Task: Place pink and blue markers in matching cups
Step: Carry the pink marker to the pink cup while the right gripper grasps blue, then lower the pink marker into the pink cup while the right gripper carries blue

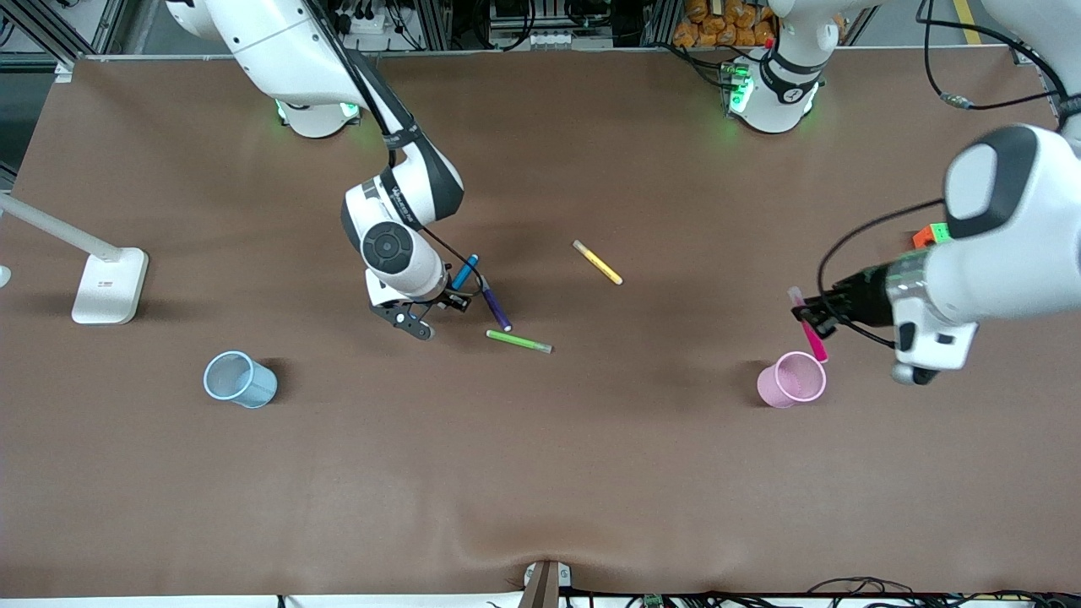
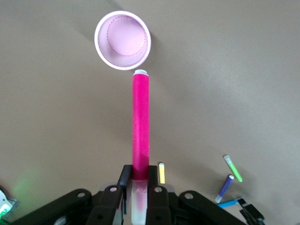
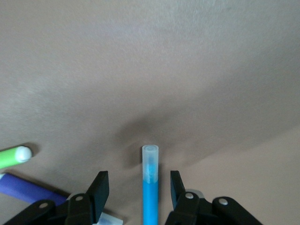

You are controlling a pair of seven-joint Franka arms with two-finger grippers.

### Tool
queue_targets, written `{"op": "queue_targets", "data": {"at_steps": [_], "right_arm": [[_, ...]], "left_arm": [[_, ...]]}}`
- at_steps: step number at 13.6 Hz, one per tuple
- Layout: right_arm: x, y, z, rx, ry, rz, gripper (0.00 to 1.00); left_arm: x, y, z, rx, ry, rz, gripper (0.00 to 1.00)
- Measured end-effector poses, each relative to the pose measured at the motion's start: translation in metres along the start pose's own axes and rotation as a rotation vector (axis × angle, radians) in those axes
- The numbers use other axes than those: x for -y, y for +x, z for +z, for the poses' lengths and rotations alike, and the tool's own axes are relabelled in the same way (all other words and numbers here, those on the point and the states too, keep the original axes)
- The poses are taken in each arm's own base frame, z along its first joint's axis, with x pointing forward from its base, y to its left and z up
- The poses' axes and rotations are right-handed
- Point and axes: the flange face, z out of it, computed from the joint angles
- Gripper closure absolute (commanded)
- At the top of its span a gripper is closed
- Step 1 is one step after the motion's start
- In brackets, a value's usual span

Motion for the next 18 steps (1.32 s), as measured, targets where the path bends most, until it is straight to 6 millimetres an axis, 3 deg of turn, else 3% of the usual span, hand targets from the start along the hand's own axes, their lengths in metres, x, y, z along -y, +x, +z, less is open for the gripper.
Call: {"op": "queue_targets", "data": {"at_steps": [6,8,11,18], "right_arm": [[-0.006,0.003,0.013,-0.009,0.002,0.012,0.58],[-0.007,0.003,0.02,-0.01,0.001,0.014,0.72],[-0.005,0.003,0.019,-0.016,0.011,0.013,1.0],[-0.005,0.008,0.012,-0.025,0.02,0.021,1.0]], "left_arm": [[0.036,0.066,0.04,0.185,-0.088,-0.12,1.0],[0.047,0.083,0.055,0.233,-0.106,-0.154,1.0],[0.049,0.091,0.067,0.27,-0.118,-0.172,1.0],[0.069,0.117,0.08,0.356,-0.19,-0.243,1.0]]}}
